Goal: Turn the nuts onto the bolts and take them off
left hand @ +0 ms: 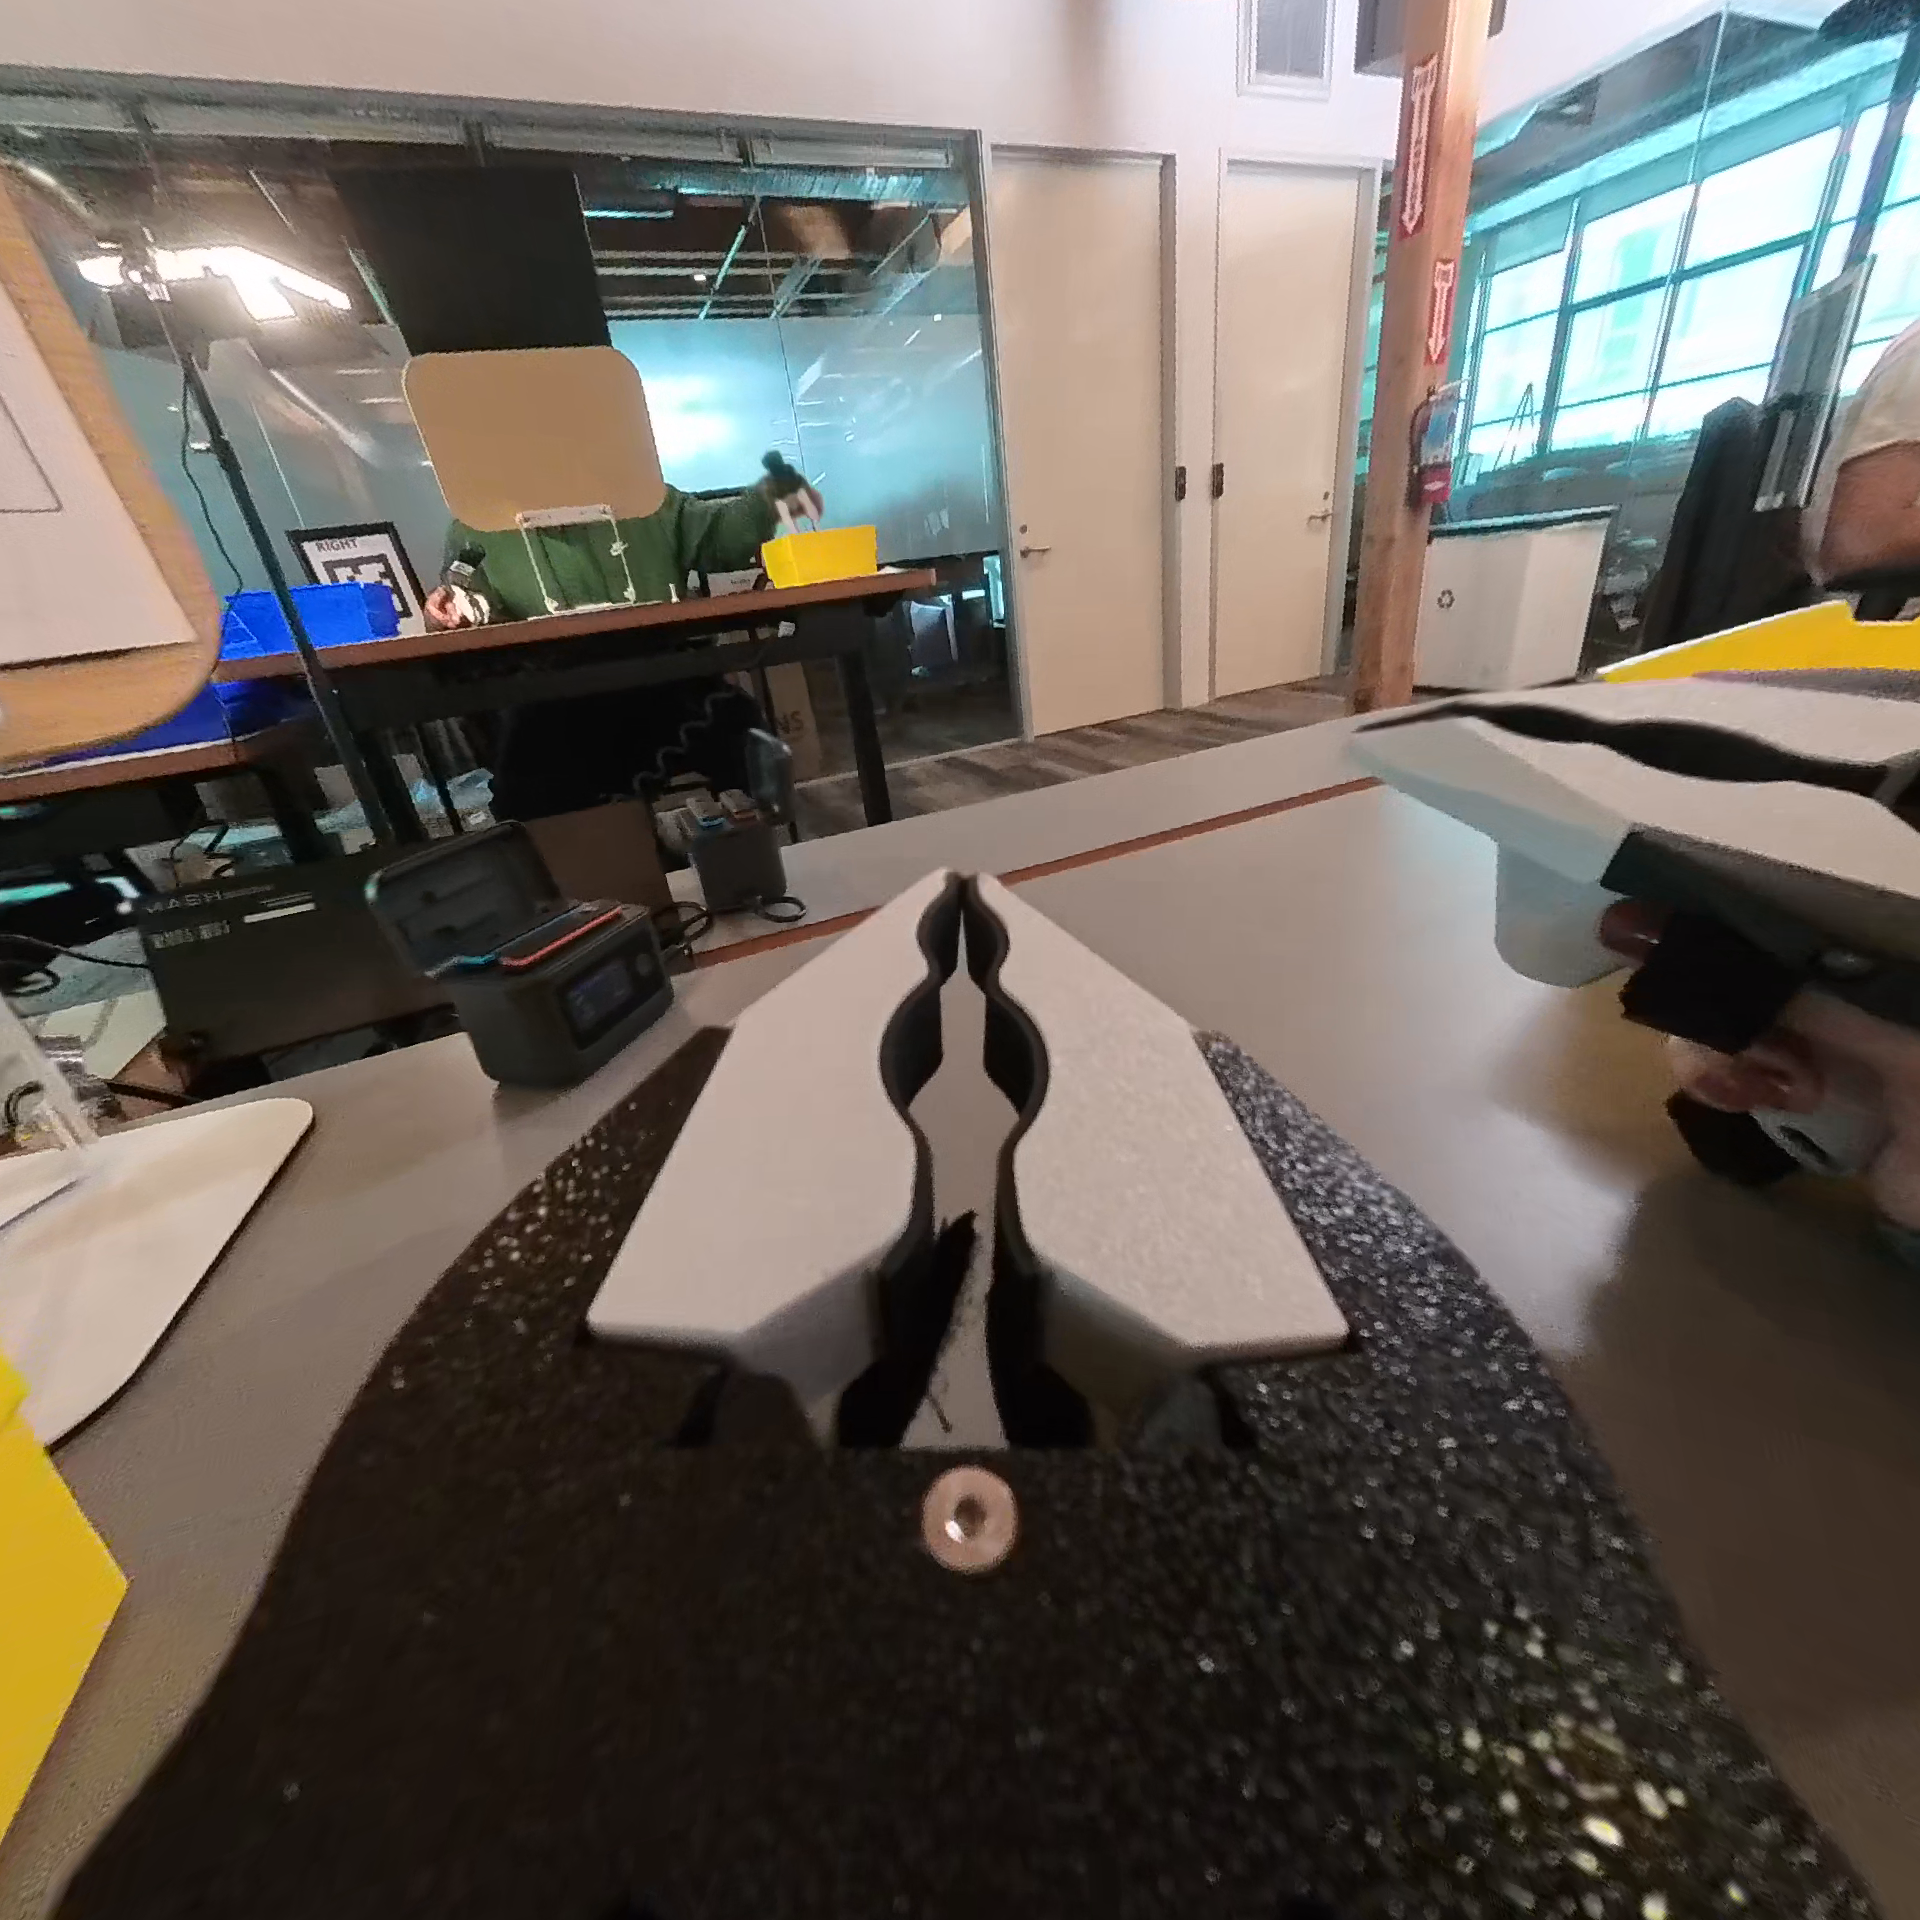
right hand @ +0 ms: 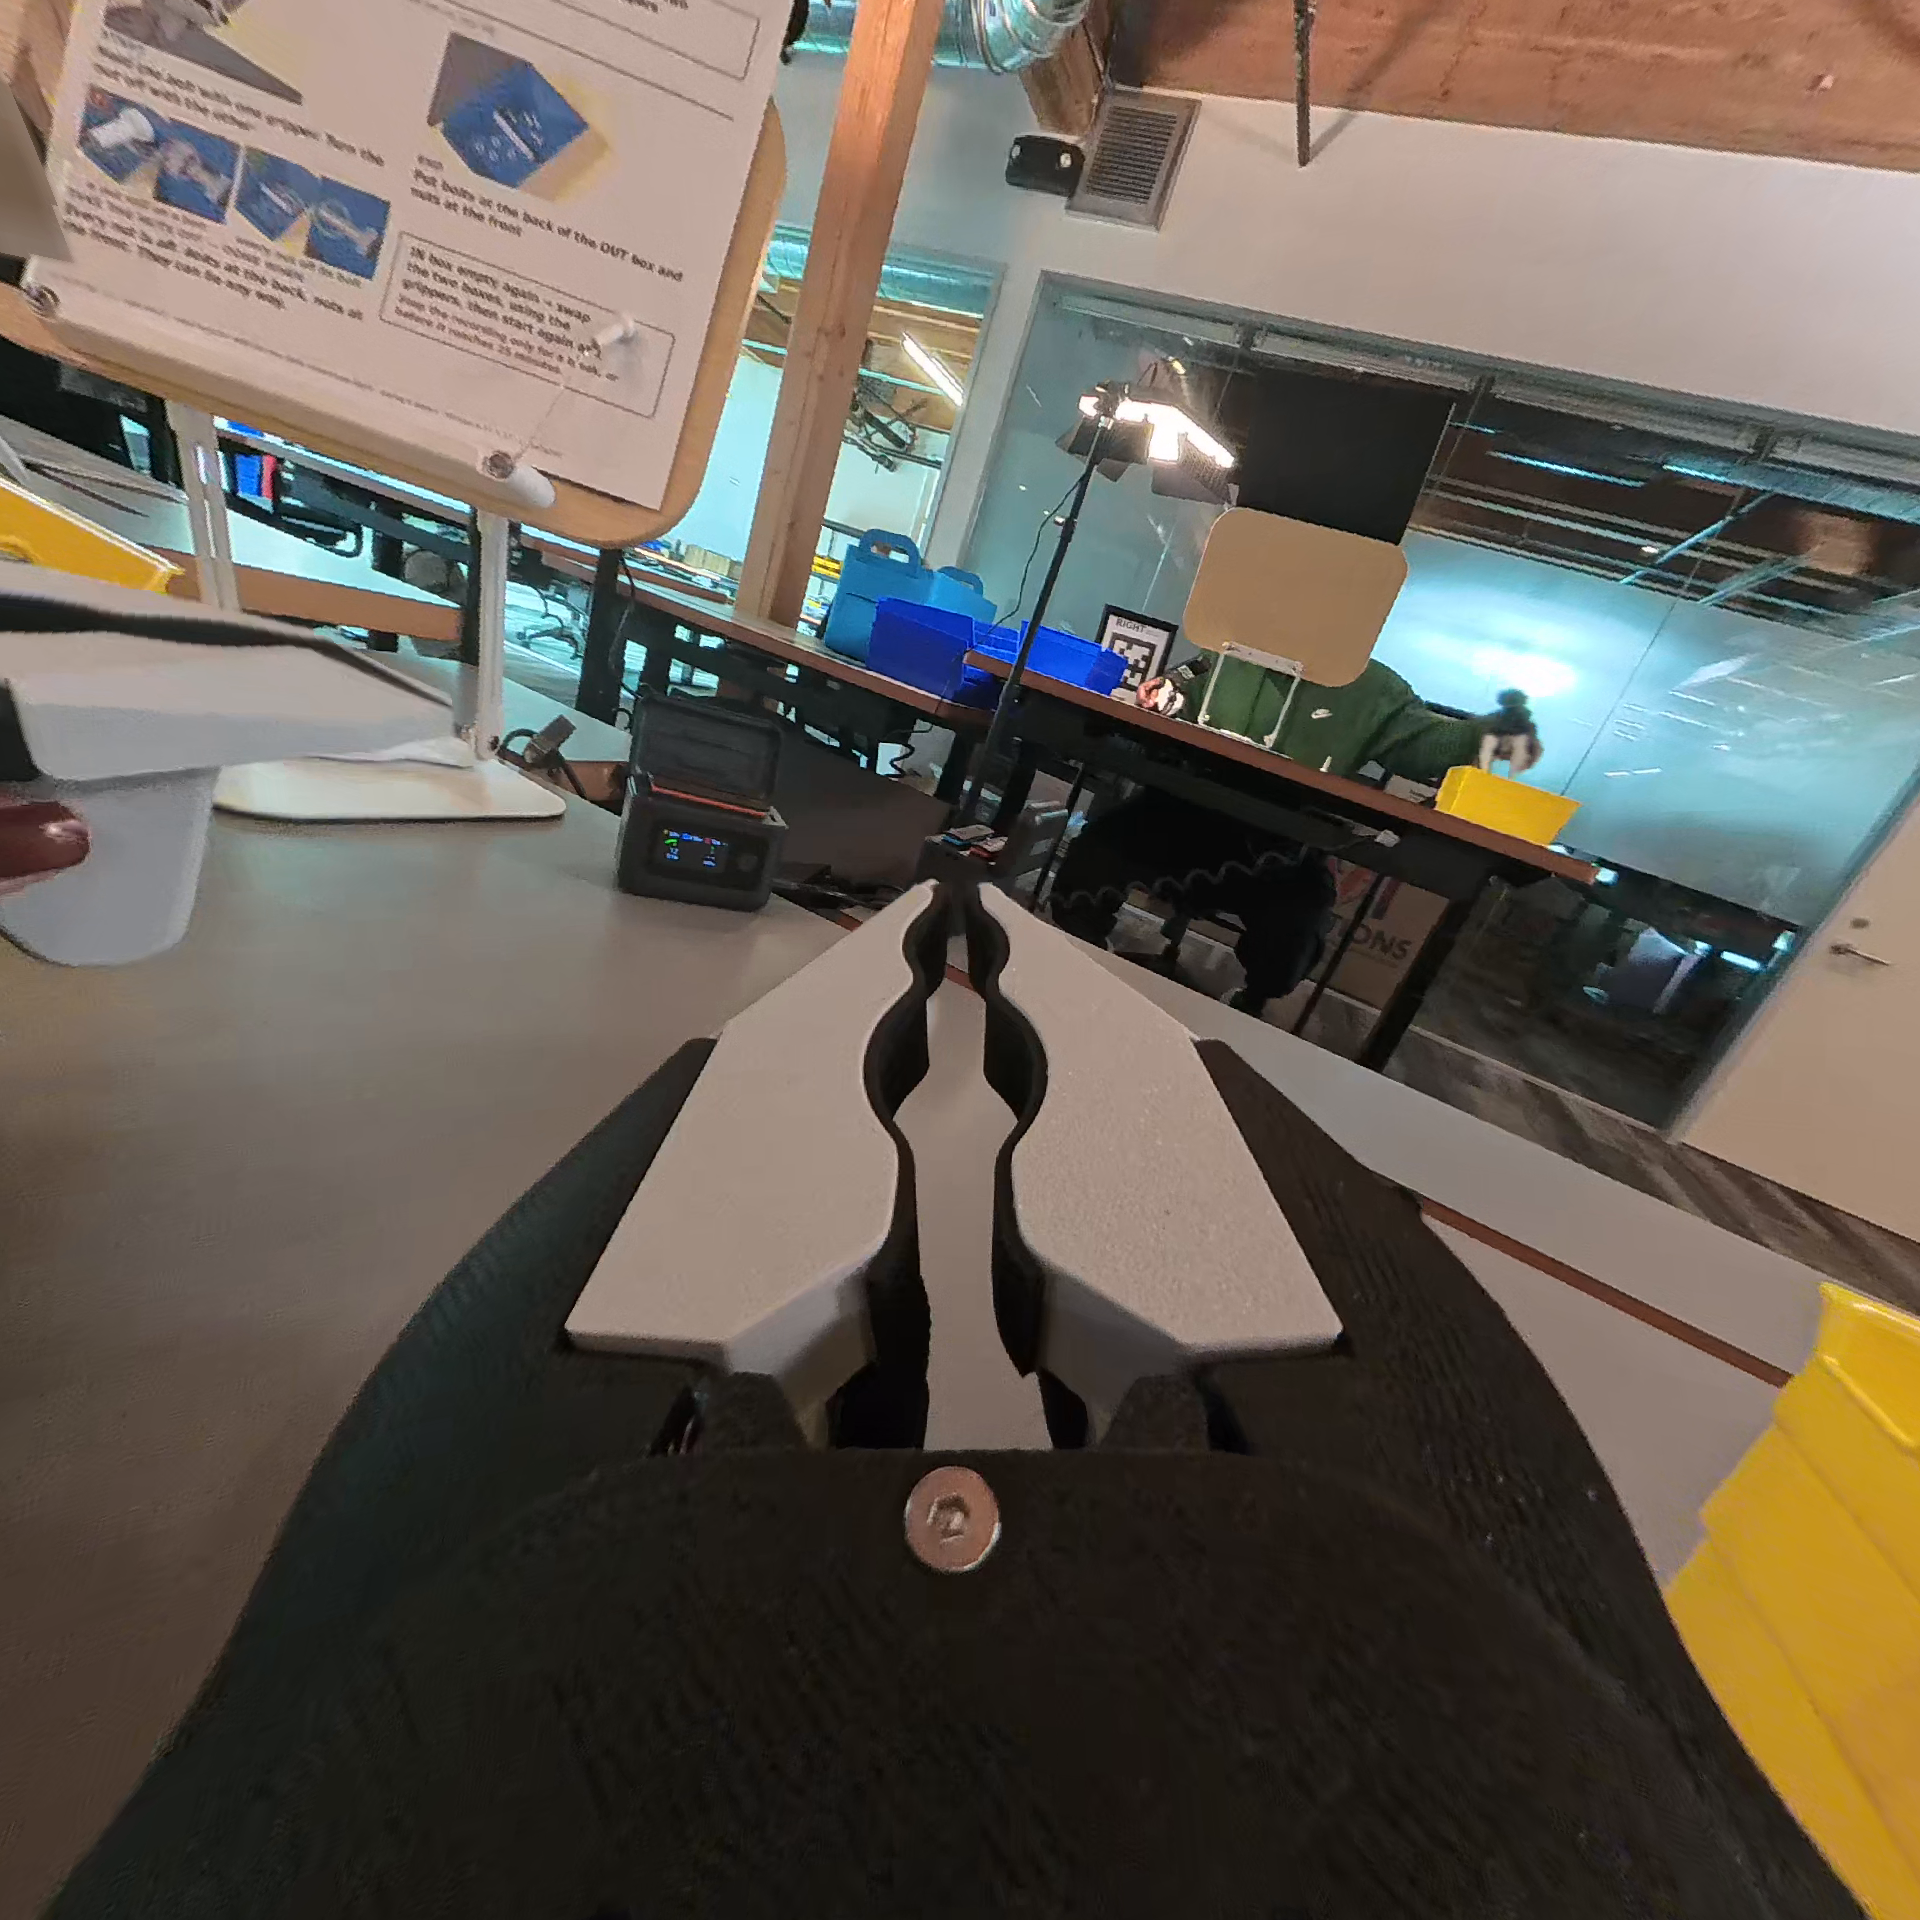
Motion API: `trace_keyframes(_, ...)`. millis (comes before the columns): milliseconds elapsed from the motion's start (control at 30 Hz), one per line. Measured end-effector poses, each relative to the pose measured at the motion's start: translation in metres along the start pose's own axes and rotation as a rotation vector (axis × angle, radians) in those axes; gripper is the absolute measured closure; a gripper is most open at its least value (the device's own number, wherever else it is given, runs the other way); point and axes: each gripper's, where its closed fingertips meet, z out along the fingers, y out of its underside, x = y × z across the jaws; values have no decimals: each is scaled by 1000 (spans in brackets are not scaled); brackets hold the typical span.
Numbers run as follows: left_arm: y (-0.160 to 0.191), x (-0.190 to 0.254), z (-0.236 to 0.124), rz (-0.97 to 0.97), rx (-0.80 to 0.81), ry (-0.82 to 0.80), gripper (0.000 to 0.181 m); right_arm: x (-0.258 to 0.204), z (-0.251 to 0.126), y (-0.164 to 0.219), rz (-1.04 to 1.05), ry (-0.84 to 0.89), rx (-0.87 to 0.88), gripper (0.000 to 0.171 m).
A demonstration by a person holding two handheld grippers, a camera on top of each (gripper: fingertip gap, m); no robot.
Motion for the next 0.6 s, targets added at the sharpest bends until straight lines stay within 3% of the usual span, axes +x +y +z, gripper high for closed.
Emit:
trace_keyframes(233,0,-3,0,-66,9,30,181,-12,-1,-3,-56,-53,19,170)
trace_keyframes(333,-5,10,0,-51,-9,124,181,-11,-3,-4,-43,-52,24,171)
trace_keyframes(367,-10,10,-1,-43,-29,123,180,-10,-4,-4,-42,-51,25,171)
trace_keyframes(433,-34,-6,-11,-34,-30,23,158,-11,-4,-4,-47,-56,27,171)
trace_keyframes(600,-83,-28,-48,80,-81,27,160,-16,-4,-4,-84,-65,20,171)
